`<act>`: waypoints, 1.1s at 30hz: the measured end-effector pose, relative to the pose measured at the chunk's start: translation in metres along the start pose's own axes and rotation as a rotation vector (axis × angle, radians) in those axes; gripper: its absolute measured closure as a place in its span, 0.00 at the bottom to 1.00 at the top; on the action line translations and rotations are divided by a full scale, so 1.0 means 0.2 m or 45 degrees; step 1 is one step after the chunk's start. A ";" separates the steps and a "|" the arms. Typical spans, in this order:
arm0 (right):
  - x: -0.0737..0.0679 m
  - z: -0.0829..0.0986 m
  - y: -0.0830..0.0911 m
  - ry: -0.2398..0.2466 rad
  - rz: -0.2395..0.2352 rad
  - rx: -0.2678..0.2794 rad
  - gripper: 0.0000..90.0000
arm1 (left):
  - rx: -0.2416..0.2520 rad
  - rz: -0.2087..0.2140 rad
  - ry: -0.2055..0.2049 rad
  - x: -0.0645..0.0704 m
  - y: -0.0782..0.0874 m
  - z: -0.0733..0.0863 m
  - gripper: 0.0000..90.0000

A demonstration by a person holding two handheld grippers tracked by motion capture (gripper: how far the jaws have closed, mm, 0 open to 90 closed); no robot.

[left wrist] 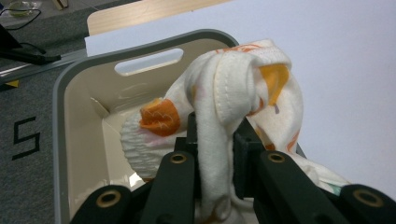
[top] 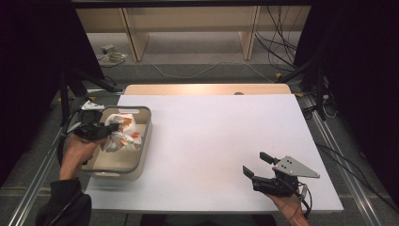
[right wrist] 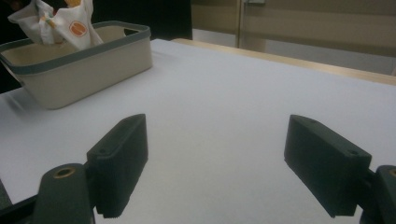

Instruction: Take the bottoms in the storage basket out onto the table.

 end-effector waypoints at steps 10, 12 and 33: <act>0.00 0.00 0.00 0.004 0.000 0.006 0.25 | 0.062 0.006 0.019 0.01 0.03 -0.03 0.89; 0.00 0.00 0.00 0.004 0.002 0.002 0.25 | 0.075 0.008 0.019 0.01 0.04 -0.04 0.89; 0.00 0.00 0.00 0.006 0.006 -0.001 0.25 | 0.259 0.058 0.048 0.07 0.17 -0.15 0.89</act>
Point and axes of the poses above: each handheld gripper's, and its own axes: y roughly backward along the jaws, z roughly out of its underside, x roughly to its right, the point moved 8 cm from there along -y, roughly forward along the jaws
